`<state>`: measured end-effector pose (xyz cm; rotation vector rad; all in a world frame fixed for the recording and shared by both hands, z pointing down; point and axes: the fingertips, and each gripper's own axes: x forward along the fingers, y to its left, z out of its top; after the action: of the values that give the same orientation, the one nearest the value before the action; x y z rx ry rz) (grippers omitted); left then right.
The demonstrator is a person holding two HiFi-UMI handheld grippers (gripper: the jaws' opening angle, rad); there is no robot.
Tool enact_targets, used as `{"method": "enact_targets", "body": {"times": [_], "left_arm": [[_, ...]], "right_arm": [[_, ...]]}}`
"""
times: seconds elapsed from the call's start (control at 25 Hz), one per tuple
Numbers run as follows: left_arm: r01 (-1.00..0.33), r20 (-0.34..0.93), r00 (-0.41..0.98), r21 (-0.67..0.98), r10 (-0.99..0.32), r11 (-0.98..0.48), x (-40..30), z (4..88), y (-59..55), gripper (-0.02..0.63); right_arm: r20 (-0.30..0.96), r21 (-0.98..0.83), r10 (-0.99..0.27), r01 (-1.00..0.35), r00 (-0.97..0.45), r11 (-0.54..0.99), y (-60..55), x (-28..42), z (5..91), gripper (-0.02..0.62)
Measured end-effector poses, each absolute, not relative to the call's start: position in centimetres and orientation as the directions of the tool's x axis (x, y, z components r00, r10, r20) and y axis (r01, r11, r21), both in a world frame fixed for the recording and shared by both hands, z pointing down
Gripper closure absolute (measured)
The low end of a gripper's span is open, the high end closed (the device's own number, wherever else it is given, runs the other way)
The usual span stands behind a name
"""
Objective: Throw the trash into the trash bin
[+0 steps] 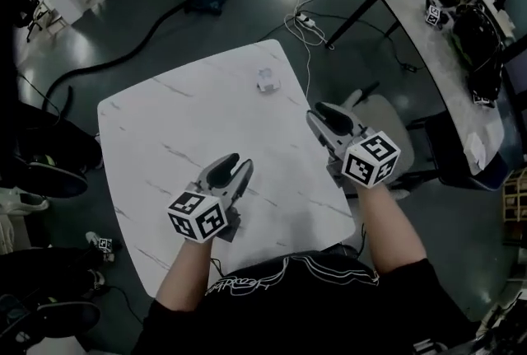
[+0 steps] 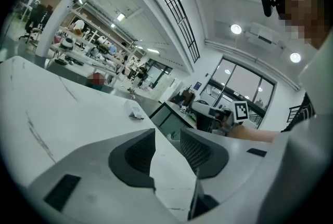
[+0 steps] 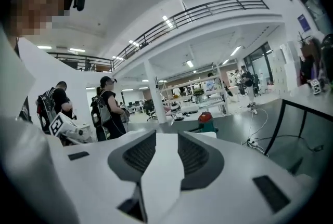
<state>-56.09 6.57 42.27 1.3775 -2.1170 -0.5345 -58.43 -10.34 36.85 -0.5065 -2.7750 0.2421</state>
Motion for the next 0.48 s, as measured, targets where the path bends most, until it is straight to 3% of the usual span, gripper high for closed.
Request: {"method": "enact_targets", "body": {"times": [0.2,0.48], "left_arm": [[-0.655,0.246,-0.356,0.622,-0.902,0.428,-56.0,43.8,9.0,0.476],[-0.601,0.241,-0.379,0.670,-0.894,0.436,-55.6,45.4,12.2,0.479]], "right_arm": [[0.372,-0.173,0.326,0.280,-0.869,0.944,-8.8,-66.3,41.9,0.320],[0.598,-0.045,0.107,0.100,-0.794,0.994,-10.3,-73.5,51.1,0.274]]}}
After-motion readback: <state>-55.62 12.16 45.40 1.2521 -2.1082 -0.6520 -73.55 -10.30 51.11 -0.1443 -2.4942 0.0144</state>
